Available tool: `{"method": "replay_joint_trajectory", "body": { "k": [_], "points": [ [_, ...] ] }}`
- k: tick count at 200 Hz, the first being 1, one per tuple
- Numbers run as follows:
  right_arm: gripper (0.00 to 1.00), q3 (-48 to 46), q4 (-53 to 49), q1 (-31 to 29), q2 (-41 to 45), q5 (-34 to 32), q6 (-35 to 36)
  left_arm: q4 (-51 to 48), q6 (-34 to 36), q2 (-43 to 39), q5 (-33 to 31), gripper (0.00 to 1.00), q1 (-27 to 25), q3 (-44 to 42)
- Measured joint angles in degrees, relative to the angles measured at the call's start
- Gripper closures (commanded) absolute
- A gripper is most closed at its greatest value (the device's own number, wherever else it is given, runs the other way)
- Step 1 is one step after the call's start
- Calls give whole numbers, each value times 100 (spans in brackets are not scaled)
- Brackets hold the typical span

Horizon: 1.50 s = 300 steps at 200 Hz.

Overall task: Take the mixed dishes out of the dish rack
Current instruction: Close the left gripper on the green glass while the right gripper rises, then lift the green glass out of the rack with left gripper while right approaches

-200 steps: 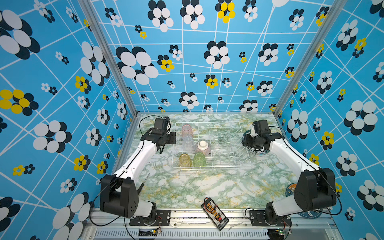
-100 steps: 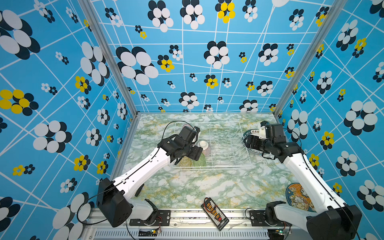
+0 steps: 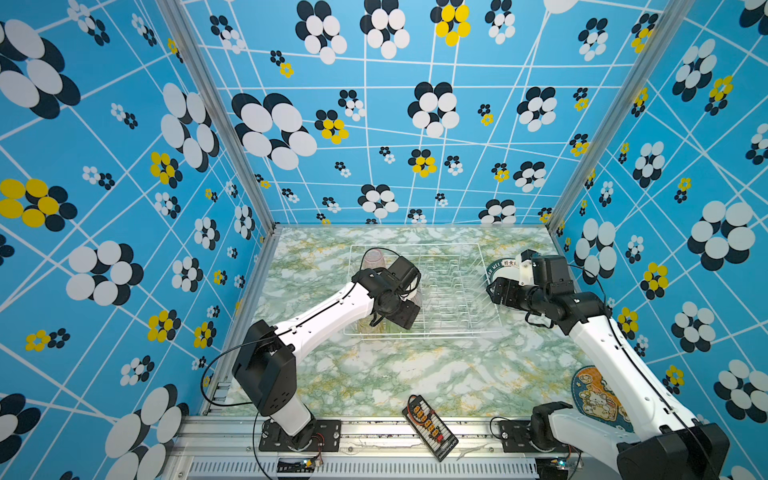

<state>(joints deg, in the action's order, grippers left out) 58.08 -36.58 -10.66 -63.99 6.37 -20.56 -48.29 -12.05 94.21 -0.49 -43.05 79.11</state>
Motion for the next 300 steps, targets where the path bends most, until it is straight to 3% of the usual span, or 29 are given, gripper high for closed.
{"method": "replay_joint_trajectory", "body": {
  "k": [48, 133, 149, 174, 194, 237, 281, 285, 300],
  "points": [
    [2, -57, 39, 0, 0, -2, 9, -179, -44, 452, 4, 15, 0, 164],
    [1, -151, 131, 0, -4, 0, 22, -302, -42, 957, 0, 17, 0, 293],
    [1, -170, 164, 0, -9, 0, 22, -295, -35, 1032, -7, 24, 0, 317],
    [1, -203, 225, 0, -61, 0, 20, -304, -24, 1038, -39, 47, 0, 348],
    [1, -214, 262, 0, -114, 2, 20, -306, 2, 1038, -42, 54, 17, 348],
    [3, -262, 330, 0, -166, 149, 17, -227, 4, 1014, 72, 56, 144, 315],
    [9, -505, 520, 0, -94, 704, -28, 17, 11, 472, 717, 56, 680, 15],
    [9, -516, 533, 0, -74, 761, -48, 31, 11, 393, 776, 60, 732, -7],
    [14, -575, 645, 0, 15, 1025, -105, 74, 9, 136, 1010, 60, 907, -74]
  ]
}}
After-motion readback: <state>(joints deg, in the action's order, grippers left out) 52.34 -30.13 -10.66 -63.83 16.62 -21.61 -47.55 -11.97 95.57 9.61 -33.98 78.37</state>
